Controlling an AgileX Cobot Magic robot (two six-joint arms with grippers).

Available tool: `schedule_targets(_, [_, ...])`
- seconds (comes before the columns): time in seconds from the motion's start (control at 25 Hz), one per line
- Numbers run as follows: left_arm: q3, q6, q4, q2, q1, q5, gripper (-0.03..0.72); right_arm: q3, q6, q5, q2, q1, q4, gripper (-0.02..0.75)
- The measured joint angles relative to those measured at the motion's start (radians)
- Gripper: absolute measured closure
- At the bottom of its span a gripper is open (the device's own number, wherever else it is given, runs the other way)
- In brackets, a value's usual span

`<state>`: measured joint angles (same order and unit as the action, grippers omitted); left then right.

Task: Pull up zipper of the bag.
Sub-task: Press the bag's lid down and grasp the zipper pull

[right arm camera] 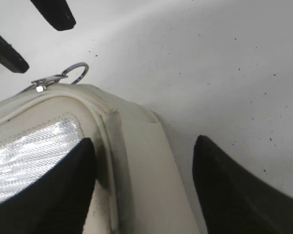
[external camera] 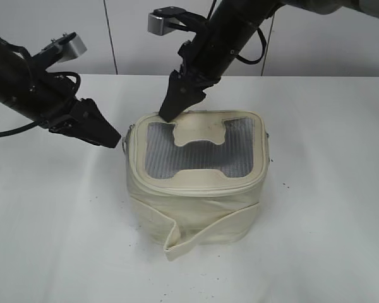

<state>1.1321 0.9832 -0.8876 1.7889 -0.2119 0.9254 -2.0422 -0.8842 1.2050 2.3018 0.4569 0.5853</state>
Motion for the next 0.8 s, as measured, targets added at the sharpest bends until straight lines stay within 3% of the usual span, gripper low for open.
schedule_targets(0.16, [0.000, 0.000, 0.023, 0.001, -0.002, -0.012, 0.256, -0.004, 0.007, 0.006, 0.005, 0.000, 0.002, 0.365])
schedule_targets(0.4, [0.000, 0.004, 0.120, 0.001, -0.003, -0.048, 0.169, -0.004, 0.015, 0.022, 0.005, 0.000, 0.014, 0.685])
schedule_targets(0.52, [0.000, 0.032, 0.133, -0.003, -0.003, -0.047, 0.129, -0.004, 0.020, 0.022, 0.004, 0.001, 0.015, 0.724])
schedule_targets(0.8, [0.001, 0.130, 0.174, -0.049, -0.044, -0.052, 0.107, -0.004, 0.034, 0.022, -0.013, 0.003, 0.003, 0.730])
